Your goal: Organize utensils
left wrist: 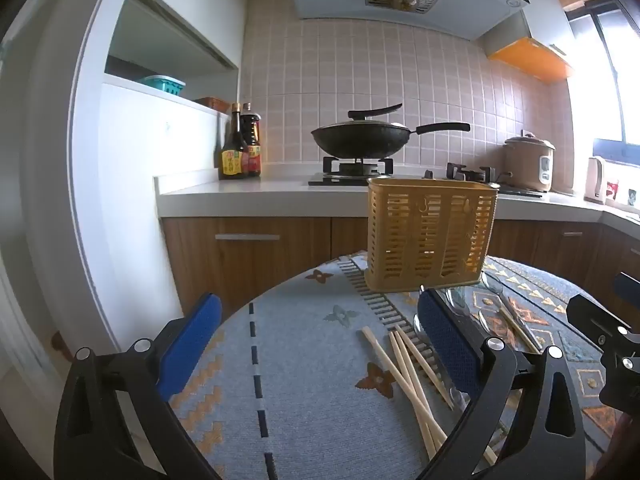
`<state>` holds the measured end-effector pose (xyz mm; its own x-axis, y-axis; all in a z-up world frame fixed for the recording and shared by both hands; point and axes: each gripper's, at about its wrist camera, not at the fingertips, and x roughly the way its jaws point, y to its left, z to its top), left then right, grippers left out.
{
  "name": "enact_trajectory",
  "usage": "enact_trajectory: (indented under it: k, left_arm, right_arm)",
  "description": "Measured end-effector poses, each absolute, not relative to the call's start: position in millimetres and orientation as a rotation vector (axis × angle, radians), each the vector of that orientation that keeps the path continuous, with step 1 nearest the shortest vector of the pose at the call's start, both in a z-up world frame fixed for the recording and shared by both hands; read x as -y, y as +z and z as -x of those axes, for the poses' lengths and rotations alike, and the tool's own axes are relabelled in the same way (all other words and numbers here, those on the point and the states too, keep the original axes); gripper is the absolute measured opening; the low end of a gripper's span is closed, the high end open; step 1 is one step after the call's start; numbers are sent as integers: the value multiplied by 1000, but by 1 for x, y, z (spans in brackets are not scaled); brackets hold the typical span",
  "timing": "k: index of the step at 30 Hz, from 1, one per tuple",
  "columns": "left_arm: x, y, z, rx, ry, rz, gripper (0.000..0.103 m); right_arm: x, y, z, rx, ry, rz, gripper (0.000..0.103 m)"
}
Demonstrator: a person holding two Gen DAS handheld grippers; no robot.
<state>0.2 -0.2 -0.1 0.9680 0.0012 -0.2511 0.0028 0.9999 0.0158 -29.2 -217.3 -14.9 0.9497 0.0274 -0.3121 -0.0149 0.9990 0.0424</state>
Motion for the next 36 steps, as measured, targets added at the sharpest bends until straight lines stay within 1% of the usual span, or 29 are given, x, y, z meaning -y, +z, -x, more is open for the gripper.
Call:
enact_trajectory:
  k: [36]
  left_arm:
    - [0, 0, -1, -261, -2, -9, 96]
  right_arm:
    - [215, -16, 30, -322, 26, -36, 96]
